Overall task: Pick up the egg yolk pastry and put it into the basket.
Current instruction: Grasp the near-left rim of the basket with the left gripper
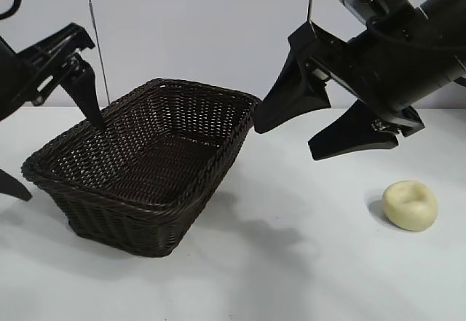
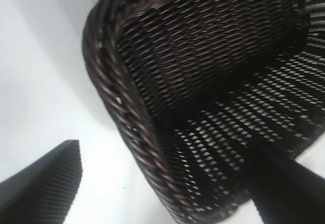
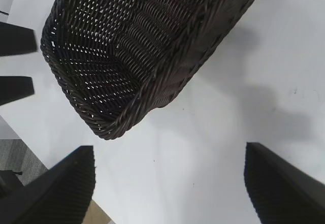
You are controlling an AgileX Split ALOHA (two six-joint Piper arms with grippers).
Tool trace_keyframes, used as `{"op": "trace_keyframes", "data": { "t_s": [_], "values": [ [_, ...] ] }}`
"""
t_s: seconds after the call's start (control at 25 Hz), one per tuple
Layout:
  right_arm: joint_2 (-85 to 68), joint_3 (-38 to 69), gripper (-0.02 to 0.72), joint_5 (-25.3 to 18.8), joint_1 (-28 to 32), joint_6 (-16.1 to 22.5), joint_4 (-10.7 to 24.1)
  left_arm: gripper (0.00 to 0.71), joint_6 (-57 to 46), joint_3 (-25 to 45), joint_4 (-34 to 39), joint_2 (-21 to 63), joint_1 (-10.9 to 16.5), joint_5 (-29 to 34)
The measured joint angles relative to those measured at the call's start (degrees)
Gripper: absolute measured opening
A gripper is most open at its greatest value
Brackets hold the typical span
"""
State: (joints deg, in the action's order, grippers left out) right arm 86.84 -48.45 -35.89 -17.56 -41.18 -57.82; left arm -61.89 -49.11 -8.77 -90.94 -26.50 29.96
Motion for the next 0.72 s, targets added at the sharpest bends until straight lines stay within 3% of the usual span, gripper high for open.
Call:
{"op": "trace_keyframes", "data": {
  "t_s": [0.48, 0.6, 0.72],
  "values": [
    [0.0, 0.0, 0.579, 0.0, 0.0, 0.0, 0.0, 0.622, -0.2, 0.0, -0.8, -7.6, 0.0, -5.9],
    [0.0, 0.0, 0.579, 0.0, 0.0, 0.0, 0.0, 0.543, -0.5, 0.0, -0.8, -7.7, 0.0, -5.9],
    [0.0, 0.0, 0.579, -0.1, 0.0, 0.0, 0.0, 0.387, -1.6, 0.0, -0.8, -7.9, 0.0, -5.9]
  ]
}}
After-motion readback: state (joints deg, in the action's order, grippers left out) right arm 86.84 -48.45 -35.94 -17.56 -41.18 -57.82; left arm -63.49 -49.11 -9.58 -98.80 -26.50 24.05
